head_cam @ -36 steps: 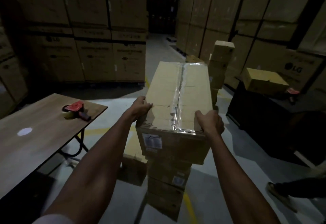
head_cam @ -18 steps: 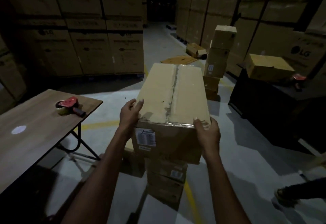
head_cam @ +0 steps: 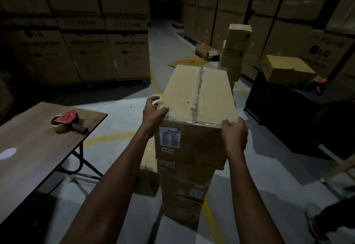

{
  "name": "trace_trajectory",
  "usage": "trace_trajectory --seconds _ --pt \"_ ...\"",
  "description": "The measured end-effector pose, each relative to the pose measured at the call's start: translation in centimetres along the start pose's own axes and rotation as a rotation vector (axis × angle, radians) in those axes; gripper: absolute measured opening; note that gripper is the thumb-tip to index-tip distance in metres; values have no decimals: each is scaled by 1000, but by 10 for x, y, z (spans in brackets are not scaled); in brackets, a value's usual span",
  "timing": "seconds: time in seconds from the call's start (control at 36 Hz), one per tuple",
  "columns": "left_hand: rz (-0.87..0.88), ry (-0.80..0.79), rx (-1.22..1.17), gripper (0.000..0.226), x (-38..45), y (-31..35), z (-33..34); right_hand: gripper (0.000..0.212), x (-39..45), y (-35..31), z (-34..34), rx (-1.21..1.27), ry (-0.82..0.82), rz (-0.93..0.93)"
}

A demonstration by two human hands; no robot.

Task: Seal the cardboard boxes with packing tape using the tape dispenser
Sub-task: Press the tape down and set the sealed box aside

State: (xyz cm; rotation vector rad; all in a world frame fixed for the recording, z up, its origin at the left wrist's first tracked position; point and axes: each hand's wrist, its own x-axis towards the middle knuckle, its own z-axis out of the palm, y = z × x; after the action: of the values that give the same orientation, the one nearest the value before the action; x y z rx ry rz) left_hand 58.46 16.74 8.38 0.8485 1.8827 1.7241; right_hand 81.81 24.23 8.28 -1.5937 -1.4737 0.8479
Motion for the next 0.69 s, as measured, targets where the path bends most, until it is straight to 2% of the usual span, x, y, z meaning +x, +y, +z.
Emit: trace_trajectory --seconds 0.08,0.17,0.28,0.39,0.53,0.61,0.69 --pt "2 -70 -56 54 6 -10 -1 48 -23 -20 13 -380 143 -136" --pt "-1 -121 -187 47 12 -20 -7 41 -52 -45 43 -506 110 -275" --pt "-41 -137 -248 34 31 -32 -32 34 -86 -81 99 -465 67 -391" --pt "-101 -140 -237 30 67 -54 -84 34 -106 -121 165 -279 -2 -529" --pt "-195 -23 -110 22 129 -104 -160 26 -115 -148 273 -115 -79 -648" --pt "-298 101 -57 22 166 -146 -196 24 -112 -139 348 -31 -179 -532" --pt "-403 144 33 27 197 -198 -220 25 -97 -114 422 40 -310 -218"
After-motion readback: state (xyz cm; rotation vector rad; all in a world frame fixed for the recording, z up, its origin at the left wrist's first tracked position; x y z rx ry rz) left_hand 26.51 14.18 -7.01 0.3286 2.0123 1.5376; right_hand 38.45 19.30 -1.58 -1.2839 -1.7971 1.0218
